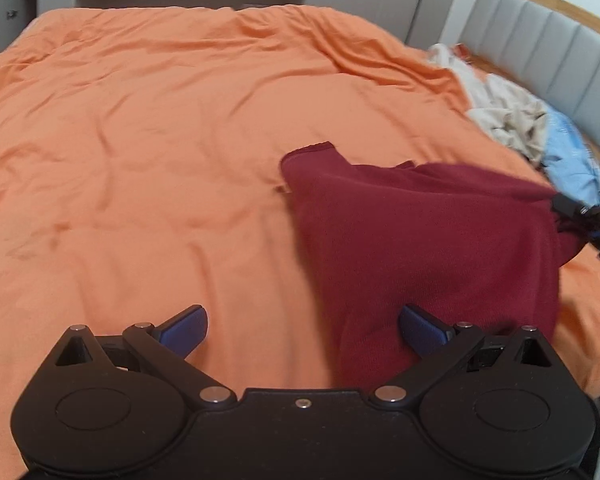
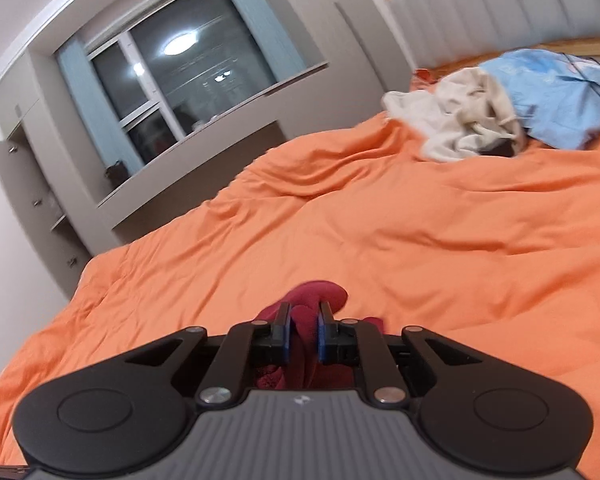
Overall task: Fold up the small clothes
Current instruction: 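Release the bundle with the right gripper and pinch its edge again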
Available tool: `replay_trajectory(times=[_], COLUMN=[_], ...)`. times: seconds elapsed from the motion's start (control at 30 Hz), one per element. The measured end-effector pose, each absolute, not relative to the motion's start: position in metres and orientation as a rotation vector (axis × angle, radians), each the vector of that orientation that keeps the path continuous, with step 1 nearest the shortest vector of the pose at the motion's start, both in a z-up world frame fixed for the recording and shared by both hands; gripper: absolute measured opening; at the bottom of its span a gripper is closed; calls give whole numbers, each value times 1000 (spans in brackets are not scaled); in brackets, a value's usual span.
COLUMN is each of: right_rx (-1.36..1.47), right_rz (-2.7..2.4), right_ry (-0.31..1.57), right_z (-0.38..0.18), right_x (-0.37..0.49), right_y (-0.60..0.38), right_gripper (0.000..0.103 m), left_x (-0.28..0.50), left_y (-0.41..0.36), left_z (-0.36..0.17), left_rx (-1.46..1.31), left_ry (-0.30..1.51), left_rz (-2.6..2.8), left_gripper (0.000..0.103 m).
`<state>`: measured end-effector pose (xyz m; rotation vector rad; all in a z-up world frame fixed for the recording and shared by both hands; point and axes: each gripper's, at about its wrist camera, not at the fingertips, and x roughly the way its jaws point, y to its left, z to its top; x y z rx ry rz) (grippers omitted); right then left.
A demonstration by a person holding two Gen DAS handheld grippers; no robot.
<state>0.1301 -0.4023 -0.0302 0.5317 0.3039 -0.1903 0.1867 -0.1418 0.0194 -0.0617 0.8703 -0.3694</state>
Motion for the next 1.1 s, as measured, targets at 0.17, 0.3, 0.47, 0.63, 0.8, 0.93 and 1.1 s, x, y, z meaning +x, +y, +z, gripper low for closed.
replay_trajectory(times=[0.17, 0.3, 0.47, 0.63, 0.8, 0.93, 1.1], right_rx=[531, 478, 402, 275, 117, -24, -120], right_rz=[-177, -178, -191, -160, -84, -22, 27], right_ry=[400, 399, 397, 393, 424, 444, 485], right_z=[-53, -55, -52, -47, -46, -50, -62], right_x=[134, 129, 113, 82, 57, 53, 63], right_y=[-407, -396, -383, -364, -335, -300, -270], right_gripper=[21, 47, 90, 100, 100, 88, 62], left_x=[188, 189, 187, 182, 180, 180, 178], left_y=[-142, -130, -119, -113, -113, -115, -116], left_z=[15, 17, 20, 25, 26, 23, 22], left_rx=[-70, -98, -129, -165, -176, -177, -174], left_ry=[892, 901, 904, 877, 874, 882, 890], left_rz=[-360, -348, -348, -349, -362, -368, -374], left_gripper=[102, 102, 102, 102, 102, 102, 102])
